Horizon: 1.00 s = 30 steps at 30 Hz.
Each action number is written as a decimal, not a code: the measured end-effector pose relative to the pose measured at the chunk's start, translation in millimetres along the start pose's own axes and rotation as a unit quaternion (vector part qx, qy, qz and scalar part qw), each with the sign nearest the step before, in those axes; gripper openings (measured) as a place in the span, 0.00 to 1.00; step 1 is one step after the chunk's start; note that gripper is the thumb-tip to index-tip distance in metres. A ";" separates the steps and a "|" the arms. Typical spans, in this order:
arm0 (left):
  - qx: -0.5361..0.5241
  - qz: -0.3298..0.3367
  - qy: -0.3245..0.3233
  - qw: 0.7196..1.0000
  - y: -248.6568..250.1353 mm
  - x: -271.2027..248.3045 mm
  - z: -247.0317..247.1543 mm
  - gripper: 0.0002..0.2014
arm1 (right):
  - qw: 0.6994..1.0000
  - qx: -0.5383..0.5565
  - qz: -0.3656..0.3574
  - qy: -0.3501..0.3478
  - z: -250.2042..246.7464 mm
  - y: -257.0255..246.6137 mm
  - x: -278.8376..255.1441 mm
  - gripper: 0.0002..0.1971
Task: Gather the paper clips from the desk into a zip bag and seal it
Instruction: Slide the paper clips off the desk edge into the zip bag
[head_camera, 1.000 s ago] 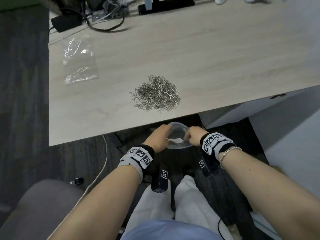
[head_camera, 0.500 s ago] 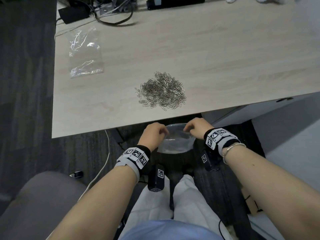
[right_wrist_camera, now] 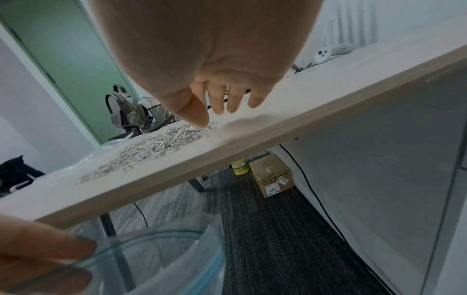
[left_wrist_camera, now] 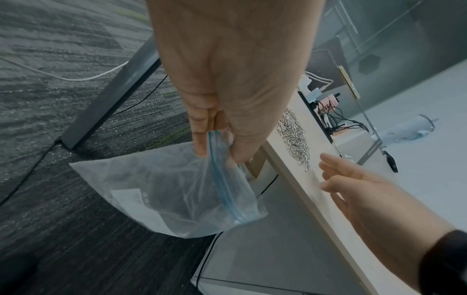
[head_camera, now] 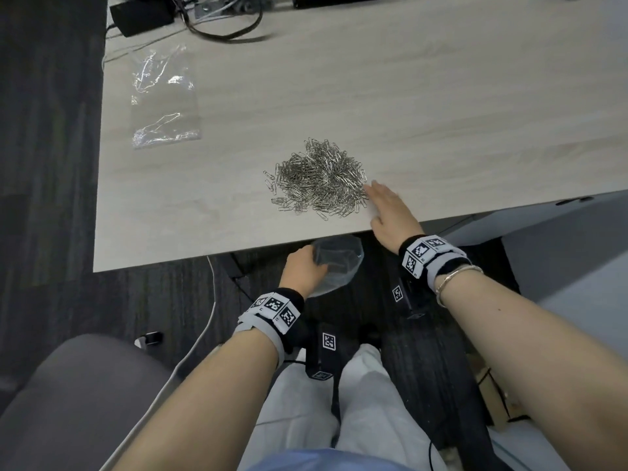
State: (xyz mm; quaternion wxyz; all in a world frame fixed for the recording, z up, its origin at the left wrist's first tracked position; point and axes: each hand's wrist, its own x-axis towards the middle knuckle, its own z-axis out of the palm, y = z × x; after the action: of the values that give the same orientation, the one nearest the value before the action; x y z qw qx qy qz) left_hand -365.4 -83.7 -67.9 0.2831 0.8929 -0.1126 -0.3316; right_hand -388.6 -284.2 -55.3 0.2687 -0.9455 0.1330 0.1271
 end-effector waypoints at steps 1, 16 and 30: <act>-0.008 -0.004 0.010 1.000 0.6 1.4 0.5 0.12 | 1.000 -0.020 -0.004 -0.011 2.0 0.5 3.1 0.34; -0.143 -0.038 0.094 0.984 12.1 -2.7 16.2 0.13 | 0.989 -0.034 -0.132 -0.056 36.2 -8.1 -29.4 0.30; -0.168 -0.042 0.098 0.980 9.1 -4.0 12.3 0.19 | 0.990 -0.077 -0.112 -0.037 32.5 -11.0 -2.1 0.30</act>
State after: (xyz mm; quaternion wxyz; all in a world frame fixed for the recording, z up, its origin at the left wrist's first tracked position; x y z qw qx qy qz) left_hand -376.5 -94.8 -68.1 0.4245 0.8648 0.0107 -0.2679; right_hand -392.5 -257.1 -76.2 0.2127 -0.9669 0.0056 0.1410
